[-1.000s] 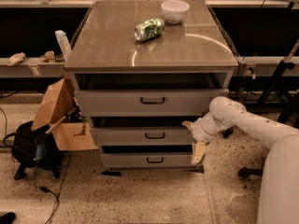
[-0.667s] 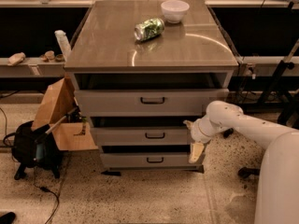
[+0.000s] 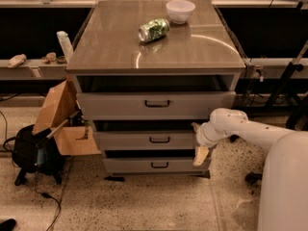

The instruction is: Open middle drawer

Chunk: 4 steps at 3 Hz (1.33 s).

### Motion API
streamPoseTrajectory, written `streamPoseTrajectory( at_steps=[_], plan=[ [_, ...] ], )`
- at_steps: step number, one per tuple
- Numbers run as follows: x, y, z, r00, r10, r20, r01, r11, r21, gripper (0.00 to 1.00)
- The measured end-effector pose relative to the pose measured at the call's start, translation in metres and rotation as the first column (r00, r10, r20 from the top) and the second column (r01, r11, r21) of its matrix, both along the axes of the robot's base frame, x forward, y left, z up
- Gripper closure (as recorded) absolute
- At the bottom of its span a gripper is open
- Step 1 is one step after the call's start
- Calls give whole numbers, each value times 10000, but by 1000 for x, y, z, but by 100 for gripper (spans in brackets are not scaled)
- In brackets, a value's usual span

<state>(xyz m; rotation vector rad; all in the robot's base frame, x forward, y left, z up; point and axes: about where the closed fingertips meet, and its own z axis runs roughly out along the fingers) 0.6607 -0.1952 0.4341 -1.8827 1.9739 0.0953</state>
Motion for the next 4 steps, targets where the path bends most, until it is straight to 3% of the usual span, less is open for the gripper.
streamPoseTrajectory(
  at_steps=[2,4],
  plan=[
    [-13,9,-16,9994,-318,-148,315,9992,-249,0],
    [-15,10,-18,9992,-338,-206,333,9991,-245,38]
  ],
)
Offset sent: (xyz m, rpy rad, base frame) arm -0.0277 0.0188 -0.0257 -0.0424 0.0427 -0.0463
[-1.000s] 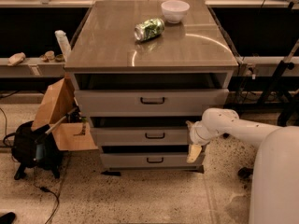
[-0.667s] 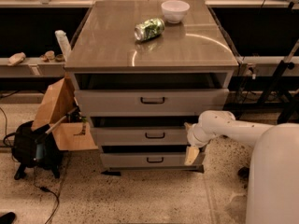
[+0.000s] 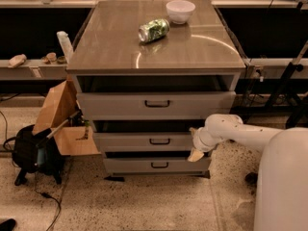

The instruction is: Open middle drawer

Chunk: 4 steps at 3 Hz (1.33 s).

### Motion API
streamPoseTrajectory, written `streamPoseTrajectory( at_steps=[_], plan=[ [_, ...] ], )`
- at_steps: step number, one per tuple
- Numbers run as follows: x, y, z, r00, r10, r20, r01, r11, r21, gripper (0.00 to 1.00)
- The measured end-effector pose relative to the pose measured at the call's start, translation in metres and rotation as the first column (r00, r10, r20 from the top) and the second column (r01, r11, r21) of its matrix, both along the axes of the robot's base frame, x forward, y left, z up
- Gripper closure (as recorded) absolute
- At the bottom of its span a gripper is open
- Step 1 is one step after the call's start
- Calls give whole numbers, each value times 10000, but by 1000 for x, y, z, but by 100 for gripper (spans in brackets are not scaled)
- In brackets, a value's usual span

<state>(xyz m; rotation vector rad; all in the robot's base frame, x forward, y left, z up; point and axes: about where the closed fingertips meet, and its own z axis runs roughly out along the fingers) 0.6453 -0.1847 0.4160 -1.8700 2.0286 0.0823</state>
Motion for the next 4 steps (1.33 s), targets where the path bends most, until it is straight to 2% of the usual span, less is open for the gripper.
streamPoseTrajectory(
  at_steps=[1,2,3,4],
  plan=[
    [0,0,0,10000,0,0,0,10000,0,62],
    [0,0,0,10000,1,-1,-1,10000,0,93],
    [0,0,0,10000,1,-3,-1,10000,1,100],
    [0,0,0,10000,1,-3,-1,10000,1,100]
  ],
)
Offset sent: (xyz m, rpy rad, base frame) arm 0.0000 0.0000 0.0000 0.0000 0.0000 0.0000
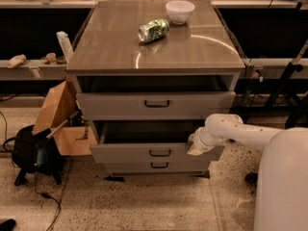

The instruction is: Open middle drawer

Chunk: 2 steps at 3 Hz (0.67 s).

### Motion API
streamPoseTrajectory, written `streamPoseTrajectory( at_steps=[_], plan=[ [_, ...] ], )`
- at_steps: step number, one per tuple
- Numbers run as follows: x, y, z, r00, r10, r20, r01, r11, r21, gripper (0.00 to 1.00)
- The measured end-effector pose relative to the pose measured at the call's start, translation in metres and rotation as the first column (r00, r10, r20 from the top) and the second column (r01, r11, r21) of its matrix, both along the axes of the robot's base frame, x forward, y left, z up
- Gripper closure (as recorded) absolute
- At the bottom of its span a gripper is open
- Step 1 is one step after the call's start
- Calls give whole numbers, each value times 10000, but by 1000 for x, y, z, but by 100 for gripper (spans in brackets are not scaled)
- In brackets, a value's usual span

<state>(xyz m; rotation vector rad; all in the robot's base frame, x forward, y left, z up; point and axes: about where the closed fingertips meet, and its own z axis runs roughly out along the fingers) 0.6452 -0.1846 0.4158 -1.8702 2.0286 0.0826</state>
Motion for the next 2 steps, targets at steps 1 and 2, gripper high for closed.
streamPoseTrajectory(
  at_steps=[1,2],
  plan=[
    [0,0,8,10000,0,0,0,10000,1,100],
    [0,0,16,10000,0,0,0,10000,1,100]
  ],
)
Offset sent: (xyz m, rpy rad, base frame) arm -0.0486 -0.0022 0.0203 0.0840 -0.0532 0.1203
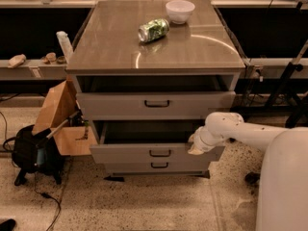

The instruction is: Open middle drawer

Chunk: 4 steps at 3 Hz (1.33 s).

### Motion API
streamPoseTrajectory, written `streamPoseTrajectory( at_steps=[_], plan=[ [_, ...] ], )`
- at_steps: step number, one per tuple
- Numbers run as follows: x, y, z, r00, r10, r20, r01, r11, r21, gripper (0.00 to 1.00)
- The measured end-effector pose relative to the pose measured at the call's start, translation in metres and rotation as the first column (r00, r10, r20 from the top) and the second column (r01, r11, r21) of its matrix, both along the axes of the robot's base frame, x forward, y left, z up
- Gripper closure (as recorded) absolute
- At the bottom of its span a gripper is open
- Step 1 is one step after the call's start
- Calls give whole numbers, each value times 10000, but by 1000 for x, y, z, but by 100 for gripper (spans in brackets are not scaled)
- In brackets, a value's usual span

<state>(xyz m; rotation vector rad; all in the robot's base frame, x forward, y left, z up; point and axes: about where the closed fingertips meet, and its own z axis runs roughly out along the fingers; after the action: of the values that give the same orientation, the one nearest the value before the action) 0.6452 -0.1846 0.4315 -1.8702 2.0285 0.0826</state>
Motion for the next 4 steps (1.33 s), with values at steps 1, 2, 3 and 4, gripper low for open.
streamPoseTrajectory(
  at_steps=[1,2,3,4],
  plan=[
    [-15,4,9,9995,219,248,-228,9991,349,100],
    [-15,4,9,9995,219,248,-228,9991,349,100],
    [-33,1,9,9992,391,69,-395,9974,603,100],
    [-33,1,9,9992,391,69,-395,9974,603,100]
  ],
)
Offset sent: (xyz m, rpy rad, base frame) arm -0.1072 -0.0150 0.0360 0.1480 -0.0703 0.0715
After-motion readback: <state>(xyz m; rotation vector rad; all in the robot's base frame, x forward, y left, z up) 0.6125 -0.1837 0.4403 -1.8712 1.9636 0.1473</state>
